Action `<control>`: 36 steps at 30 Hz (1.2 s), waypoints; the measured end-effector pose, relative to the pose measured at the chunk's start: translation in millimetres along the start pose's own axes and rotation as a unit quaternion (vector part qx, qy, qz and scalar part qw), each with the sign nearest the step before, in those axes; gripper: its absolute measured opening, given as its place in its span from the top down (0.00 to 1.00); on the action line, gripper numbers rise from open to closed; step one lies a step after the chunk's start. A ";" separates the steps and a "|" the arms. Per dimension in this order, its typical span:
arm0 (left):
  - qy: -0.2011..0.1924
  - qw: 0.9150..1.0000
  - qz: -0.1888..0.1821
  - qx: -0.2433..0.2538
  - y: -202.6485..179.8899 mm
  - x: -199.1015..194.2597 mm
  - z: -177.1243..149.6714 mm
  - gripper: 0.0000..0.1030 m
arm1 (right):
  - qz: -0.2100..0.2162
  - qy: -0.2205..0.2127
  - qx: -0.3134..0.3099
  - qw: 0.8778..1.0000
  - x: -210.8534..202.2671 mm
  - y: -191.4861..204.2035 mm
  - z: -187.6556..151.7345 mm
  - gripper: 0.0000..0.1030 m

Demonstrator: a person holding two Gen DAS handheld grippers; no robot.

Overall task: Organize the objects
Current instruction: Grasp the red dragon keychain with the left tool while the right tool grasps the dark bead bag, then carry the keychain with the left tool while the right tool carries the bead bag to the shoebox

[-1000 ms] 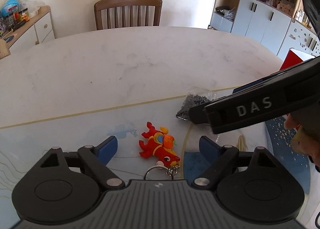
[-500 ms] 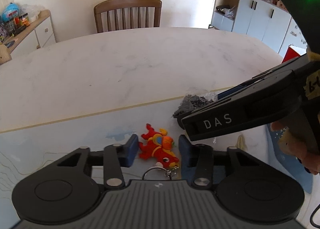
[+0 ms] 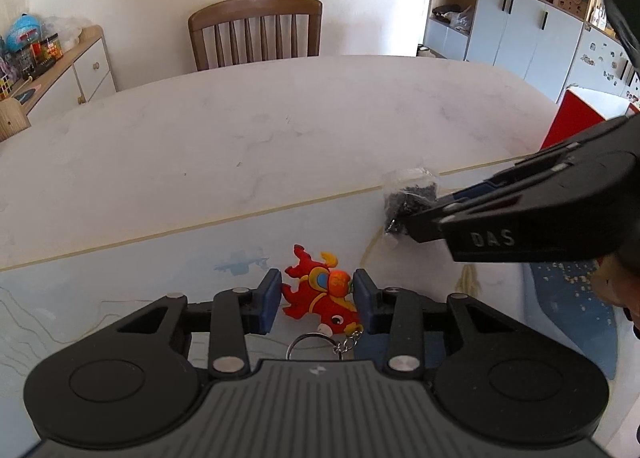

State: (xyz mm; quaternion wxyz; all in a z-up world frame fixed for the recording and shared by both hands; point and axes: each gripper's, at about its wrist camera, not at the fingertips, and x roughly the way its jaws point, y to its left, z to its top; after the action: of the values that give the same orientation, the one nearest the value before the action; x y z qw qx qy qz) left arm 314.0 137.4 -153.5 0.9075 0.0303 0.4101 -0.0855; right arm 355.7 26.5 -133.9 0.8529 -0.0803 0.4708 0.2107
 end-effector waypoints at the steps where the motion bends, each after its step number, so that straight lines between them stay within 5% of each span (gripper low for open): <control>1: -0.001 1.000 0.001 -0.001 -0.9 -2.9 0.3 0.63 | 0.000 -0.005 -0.001 1.000 -4.2 -1.0 -2.8 0.82; 19: -0.013 1.000 0.000 -0.004 -38.5 -73.2 13.1 0.63 | 0.030 -0.077 0.012 0.996 -103.1 -17.7 -45.5 0.85; 36: -0.030 0.999 -0.015 0.037 -127.7 -126.9 32.5 0.63 | 0.032 -0.129 0.025 0.991 -195.4 -68.6 -88.9 0.84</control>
State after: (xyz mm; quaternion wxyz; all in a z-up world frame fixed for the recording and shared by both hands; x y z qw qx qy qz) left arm 232.7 24.3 -34.9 0.9164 0.0551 0.3795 -0.1147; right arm 225.7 -120.5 -22.9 0.9012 -0.0162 0.3641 0.2347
